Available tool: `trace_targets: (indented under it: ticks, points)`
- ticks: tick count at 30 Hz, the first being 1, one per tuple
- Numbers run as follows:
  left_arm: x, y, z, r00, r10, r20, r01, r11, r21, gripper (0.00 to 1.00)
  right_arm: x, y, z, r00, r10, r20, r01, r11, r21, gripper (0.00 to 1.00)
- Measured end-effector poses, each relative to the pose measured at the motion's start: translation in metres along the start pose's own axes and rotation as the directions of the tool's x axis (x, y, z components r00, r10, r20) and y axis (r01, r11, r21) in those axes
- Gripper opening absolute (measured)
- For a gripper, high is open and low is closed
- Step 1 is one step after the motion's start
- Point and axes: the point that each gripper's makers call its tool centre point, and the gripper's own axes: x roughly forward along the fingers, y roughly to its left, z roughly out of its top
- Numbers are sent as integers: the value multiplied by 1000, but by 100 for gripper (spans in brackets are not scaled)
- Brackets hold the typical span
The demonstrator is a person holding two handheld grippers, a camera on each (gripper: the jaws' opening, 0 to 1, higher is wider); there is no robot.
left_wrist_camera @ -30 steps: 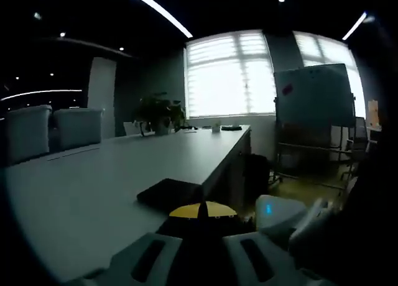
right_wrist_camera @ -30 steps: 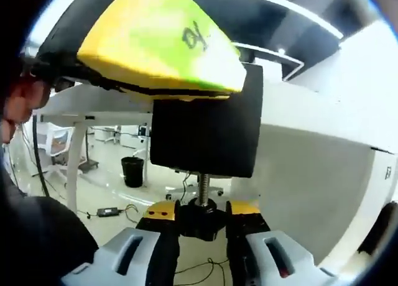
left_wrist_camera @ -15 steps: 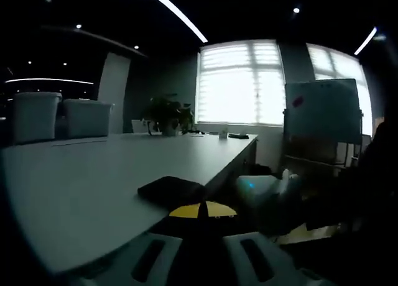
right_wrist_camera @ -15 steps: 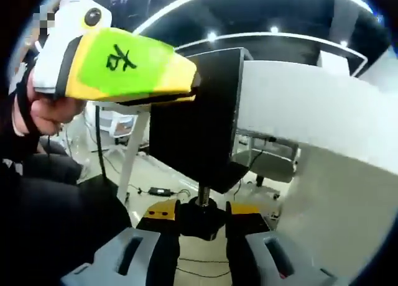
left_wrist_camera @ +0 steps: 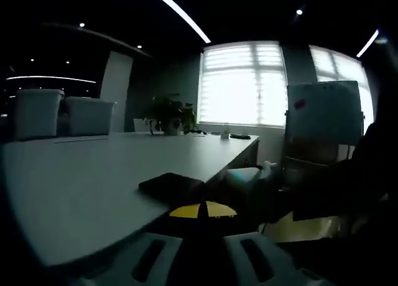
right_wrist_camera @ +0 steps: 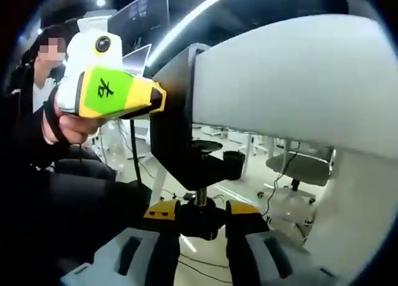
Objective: Clamp the fixed fixture on the desktop, loosen the retaining clip, secure it to the edge of the desk, and tighten the retaining clip.
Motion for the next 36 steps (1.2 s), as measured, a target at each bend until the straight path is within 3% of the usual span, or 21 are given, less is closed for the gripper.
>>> trace_targets:
  ticks: [3, 5, 7, 10, 12, 16, 18, 21, 24, 27, 33, 35, 36]
  points:
    - [3, 1, -12, 999, 20, -41, -19, 999, 32, 1, 2, -10, -3, 988, -157, 1, 157, 987, 22, 33]
    - [3, 1, -17, 999, 27, -41, -26, 999, 20, 1, 2, -9, 6, 973, -218, 79, 219, 976, -4, 34]
    - [3, -1, -13, 999, 33, -24, -32, 998, 46, 1, -4, -13, 3, 943, -324, 79, 316, 944, 94, 38]
    - [1, -3, -2, 1000, 10, 17, -10, 1000, 17, 1, -12, -12, -4, 908, -415, 62, 405, 905, 133, 41]
    - [1, -3, -1, 1000, 11, 23, -11, 1000, 21, 1, -16, -8, -13, 894, -447, 24, 441, 889, 127, 40]
    - [0, -5, -1, 999, 31, 26, -32, 999, 35, 1, -25, -10, -11, 840, -542, 31, 539, 839, 82, 40]
    - [-1, -4, 0, 999, 37, 30, -38, 999, 30, 1, -24, -11, -9, 822, -569, 35, 565, 821, 76, 41]
    - [-1, -4, 0, 998, 40, 41, -41, 999, 18, 1, -22, -17, -9, 793, -608, 27, 602, 791, 113, 43]
    - [0, -4, 0, 998, 40, 39, -41, 999, 19, 1, -18, -19, 3, 766, -638, 78, 617, 764, 190, 47]
    - [0, -4, 0, 998, 40, 38, -41, 999, 20, 1, -11, -17, 5, 766, -638, 78, 621, 766, 168, 51]
    - [0, -4, 0, 998, 44, 41, -45, 999, 21, 1, -3, -17, 4, 756, -651, 62, 636, 754, 163, 40]
    - [1, -3, 1, 998, 45, 40, -46, 999, 26, 1, -8, -21, 3, 746, -663, 61, 645, 743, 181, 28]
    - [1, -4, 1, 998, 46, 37, -47, 998, 33, 1, -8, -21, 3, 754, -653, 66, 633, 750, 190, 28]
